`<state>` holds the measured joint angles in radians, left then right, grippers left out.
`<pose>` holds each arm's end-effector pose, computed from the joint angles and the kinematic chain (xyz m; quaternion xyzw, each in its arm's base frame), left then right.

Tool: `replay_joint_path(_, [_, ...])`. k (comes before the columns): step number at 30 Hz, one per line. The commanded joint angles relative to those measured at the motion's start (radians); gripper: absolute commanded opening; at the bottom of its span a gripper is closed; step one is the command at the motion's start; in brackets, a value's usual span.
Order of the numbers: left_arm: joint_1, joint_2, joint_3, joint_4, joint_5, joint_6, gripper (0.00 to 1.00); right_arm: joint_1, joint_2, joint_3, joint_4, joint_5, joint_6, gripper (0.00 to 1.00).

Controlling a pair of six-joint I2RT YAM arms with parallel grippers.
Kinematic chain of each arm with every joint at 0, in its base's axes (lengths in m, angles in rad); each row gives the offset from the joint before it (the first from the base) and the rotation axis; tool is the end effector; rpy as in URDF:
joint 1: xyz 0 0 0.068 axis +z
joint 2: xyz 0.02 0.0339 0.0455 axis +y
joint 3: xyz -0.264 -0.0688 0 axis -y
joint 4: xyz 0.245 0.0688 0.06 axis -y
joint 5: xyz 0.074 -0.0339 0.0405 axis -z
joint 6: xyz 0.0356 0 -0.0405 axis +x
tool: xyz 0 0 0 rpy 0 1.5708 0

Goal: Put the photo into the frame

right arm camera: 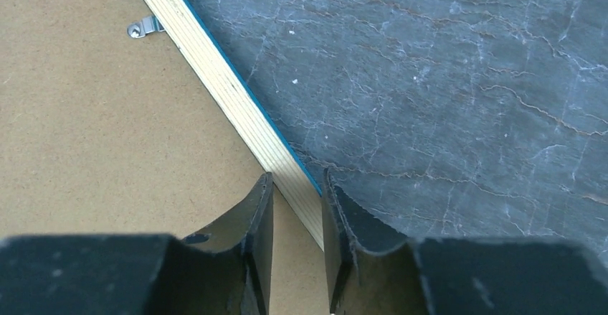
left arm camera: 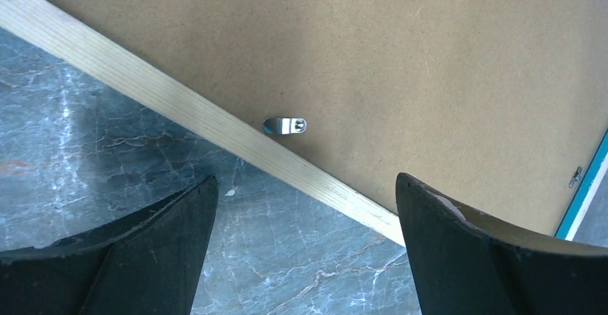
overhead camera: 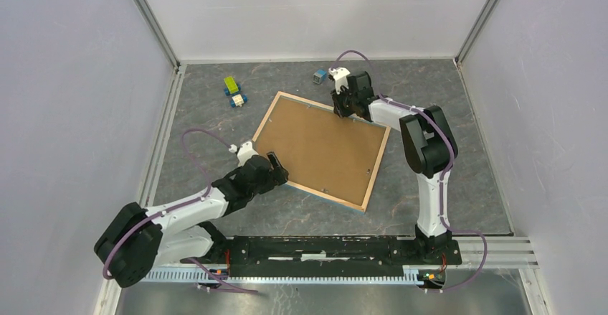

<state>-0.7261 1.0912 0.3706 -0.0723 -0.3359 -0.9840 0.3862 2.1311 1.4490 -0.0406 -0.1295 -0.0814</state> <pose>0.1554 -0.1223 0.1545 -0.1802 0.8966 -0.1806 0.3621 0.4339 0.1814 0.1570 -0.2366 0.8786 0.1206 0.3969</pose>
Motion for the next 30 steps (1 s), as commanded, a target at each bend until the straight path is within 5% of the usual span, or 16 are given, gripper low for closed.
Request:
replay_joint_path(1, [-0.003, 0.060, 0.044, -0.026, 0.025, 0.043, 1.00, -0.006, -0.019, -0.065, 0.026, -0.010, 0.006, 0.27])
replay_joint_path(7, [-0.001, 0.157, 0.134, -0.096, 0.027, 0.062, 1.00, -0.006, -0.127, -0.285, 0.109, 0.015, 0.068, 0.25])
replay_joint_path(13, [0.010, 0.269, 0.272, -0.137, 0.026, 0.131, 1.00, -0.008, -0.214, -0.390, 0.015, 0.163, 0.134, 0.27])
replay_joint_path(19, [0.036, 0.465, 0.474, -0.177, -0.001, 0.215, 1.00, -0.044, -0.398, -0.683, 0.071, 0.212, 0.221, 0.27])
replay_joint_path(30, [0.104, 0.704, 0.742, -0.184, -0.016, 0.373, 1.00, -0.106, -0.476, -0.716, 0.066, 0.078, 0.206, 0.32])
